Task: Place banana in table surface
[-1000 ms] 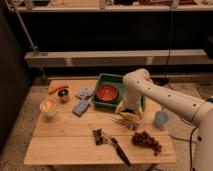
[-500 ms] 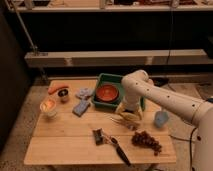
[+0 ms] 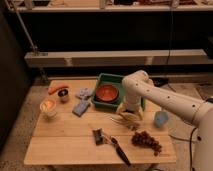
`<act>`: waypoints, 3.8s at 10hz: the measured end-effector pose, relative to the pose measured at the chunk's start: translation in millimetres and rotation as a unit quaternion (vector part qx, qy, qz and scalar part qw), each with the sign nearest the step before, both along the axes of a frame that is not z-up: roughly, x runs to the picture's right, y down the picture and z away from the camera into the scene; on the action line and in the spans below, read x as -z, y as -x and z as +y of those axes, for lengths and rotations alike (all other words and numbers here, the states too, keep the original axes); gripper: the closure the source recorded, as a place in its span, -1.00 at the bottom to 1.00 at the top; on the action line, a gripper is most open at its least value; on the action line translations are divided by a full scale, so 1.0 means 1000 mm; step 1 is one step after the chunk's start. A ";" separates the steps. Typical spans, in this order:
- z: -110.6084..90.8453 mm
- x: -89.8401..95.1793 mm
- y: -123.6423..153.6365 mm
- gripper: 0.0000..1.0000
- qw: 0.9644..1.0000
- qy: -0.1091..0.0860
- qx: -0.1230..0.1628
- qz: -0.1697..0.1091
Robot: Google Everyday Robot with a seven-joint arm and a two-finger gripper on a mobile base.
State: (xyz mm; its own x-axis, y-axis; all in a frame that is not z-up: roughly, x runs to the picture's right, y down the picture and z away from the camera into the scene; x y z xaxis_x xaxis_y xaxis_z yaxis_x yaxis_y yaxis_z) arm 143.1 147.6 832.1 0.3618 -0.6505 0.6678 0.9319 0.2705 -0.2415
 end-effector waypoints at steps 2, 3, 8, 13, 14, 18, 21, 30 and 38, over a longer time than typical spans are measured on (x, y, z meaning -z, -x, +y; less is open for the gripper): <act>-0.002 -0.004 -0.002 -0.60 1.000 -0.005 -0.007 -0.004; -0.003 -0.006 -0.004 -0.60 1.000 -0.007 -0.011 -0.008; -0.003 -0.020 -0.006 -0.60 1.000 -0.009 -0.015 -0.019; 0.009 -0.025 -0.006 -0.60 1.000 0.002 -0.003 -0.024; 0.011 -0.025 -0.006 -0.60 1.000 0.002 -0.002 -0.025; 0.017 -0.025 -0.006 -0.60 1.000 0.001 0.004 -0.026; 0.018 -0.027 -0.007 -0.60 1.000 -0.002 0.001 -0.023; 0.024 -0.038 -0.011 -0.18 1.000 0.002 -0.007 -0.017; 0.024 -0.040 -0.011 1.00 1.000 0.006 -0.008 -0.019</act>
